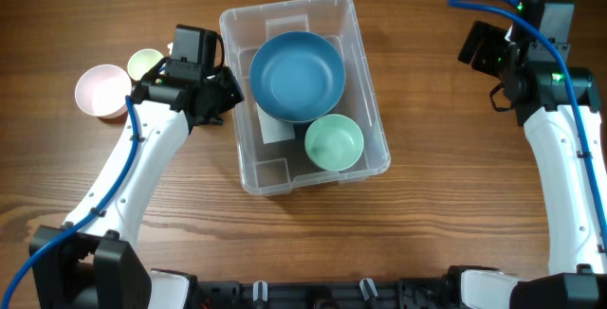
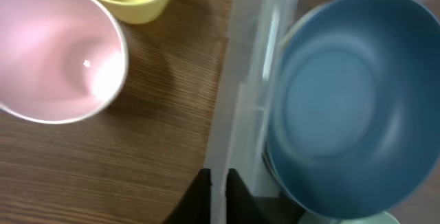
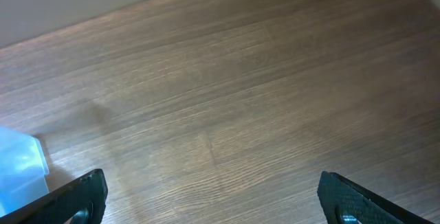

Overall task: Pack container
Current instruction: 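Withdraw the left gripper and grasp the pink bowl rim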

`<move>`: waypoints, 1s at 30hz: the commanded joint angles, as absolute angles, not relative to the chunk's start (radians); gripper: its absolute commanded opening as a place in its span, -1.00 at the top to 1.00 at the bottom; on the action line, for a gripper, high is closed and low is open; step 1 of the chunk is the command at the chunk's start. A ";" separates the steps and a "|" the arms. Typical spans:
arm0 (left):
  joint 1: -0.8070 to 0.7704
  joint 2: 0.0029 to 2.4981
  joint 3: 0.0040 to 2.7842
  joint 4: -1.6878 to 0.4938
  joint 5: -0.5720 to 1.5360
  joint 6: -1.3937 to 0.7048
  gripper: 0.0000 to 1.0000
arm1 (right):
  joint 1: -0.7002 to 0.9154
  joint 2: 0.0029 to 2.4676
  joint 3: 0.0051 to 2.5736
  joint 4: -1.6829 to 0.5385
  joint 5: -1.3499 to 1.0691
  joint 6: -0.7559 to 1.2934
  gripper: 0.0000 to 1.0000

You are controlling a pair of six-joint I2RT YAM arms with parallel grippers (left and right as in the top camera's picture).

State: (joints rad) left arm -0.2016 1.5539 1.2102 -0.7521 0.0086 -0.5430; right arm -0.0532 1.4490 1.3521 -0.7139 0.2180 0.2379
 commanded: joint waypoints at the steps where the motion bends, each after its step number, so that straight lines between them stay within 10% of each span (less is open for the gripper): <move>1: -0.168 1.559 1.210 -0.764 -0.054 -0.542 0.65 | -0.052 1.456 1.361 -0.712 0.232 0.250 -0.99; 25: 0.395 1.558 1.210 -0.770 0.027 -0.585 0.87 | -0.052 1.456 1.361 -0.712 0.232 0.250 -0.99; 27: 0.438 1.558 1.210 -0.751 0.060 -0.585 0.64 | -0.052 1.456 1.361 -0.712 0.232 0.250 -1.00; 30: 0.482 1.558 1.210 -0.717 0.079 -0.595 -0.40 | -0.052 1.456 1.361 -0.712 0.232 0.250 -0.99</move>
